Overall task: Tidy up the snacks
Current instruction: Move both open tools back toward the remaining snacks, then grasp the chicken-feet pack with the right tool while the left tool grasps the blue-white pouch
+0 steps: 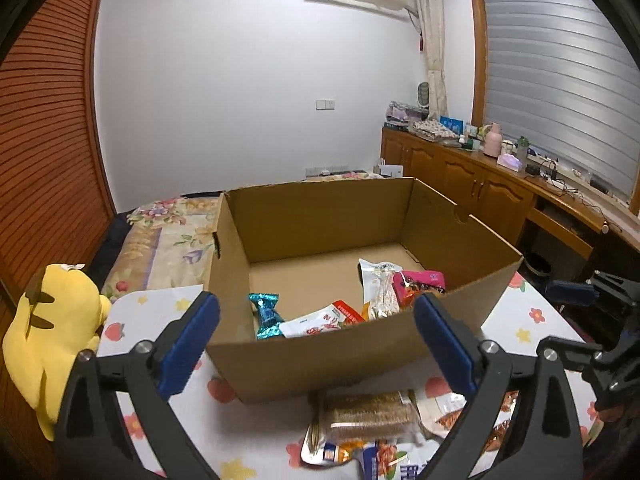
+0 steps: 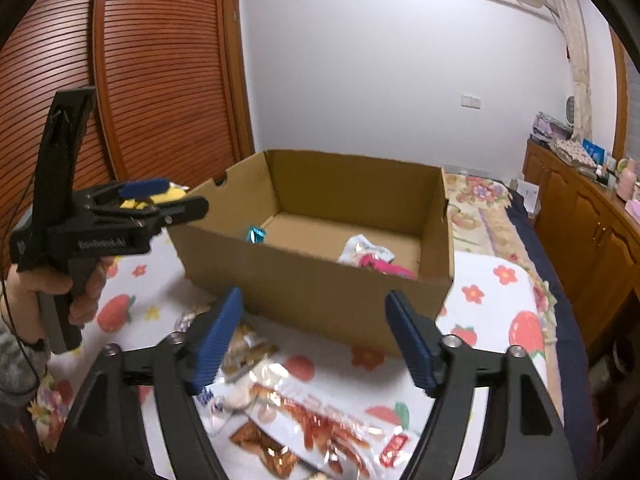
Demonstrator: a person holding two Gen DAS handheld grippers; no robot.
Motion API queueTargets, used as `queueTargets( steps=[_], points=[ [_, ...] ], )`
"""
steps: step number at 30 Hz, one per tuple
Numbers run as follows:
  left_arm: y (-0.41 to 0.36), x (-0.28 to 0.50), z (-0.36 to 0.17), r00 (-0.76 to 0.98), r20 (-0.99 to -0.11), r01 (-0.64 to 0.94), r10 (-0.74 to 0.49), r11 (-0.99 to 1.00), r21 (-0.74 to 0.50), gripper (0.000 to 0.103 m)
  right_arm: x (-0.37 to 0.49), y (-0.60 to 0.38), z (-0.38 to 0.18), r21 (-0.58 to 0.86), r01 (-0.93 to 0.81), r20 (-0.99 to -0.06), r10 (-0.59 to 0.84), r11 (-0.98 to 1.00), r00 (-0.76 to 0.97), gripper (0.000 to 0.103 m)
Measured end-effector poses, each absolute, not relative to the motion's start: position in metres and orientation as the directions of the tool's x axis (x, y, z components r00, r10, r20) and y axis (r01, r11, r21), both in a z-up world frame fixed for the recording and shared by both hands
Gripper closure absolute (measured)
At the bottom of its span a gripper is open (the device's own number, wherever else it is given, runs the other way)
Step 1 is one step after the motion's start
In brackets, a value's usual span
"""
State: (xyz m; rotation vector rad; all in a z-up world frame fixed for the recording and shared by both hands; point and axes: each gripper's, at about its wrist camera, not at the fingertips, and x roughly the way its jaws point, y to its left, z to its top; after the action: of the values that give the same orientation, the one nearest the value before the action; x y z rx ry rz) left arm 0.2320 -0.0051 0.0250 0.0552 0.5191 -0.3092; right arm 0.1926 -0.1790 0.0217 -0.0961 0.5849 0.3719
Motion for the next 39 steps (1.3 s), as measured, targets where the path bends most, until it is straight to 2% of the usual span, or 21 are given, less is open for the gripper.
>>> queueTargets(
  steps=[8,19,29,35,39],
  points=[
    [-0.001,0.205,-0.002,0.771,-0.546,0.349,-0.329,0.934,-0.069,0.005,0.176,-0.187,-0.011,-0.017,-0.382,-0.624,0.289,0.924,0.726,0.024],
    [-0.002,0.173,-0.05,0.713,-0.622,0.349,-0.324,0.933,-0.085,0.005,0.171,-0.186,-0.053,-0.004,-0.434,-0.709,0.303,0.901,0.637,0.024],
    [0.006,0.162,-0.069,0.695,-0.643,0.335,-0.322,0.936,-0.106,0.005,0.191,-0.175,-0.078,-0.022,-0.491,-0.795,0.283,0.871,0.537,0.024],
    [0.004,0.16,-0.076,0.683,-0.658,0.338,-0.316,0.936,-0.099,0.005,0.2,-0.17,-0.081,-0.021,-0.506,-0.814,0.279,0.862,0.51,0.018],
    [0.001,0.158,-0.076,0.681,-0.663,0.344,-0.31,0.935,-0.084,0.005,0.201,-0.159,-0.086,-0.09,-0.528,-0.828,0.231,0.845,0.51,0.014]
  ],
)
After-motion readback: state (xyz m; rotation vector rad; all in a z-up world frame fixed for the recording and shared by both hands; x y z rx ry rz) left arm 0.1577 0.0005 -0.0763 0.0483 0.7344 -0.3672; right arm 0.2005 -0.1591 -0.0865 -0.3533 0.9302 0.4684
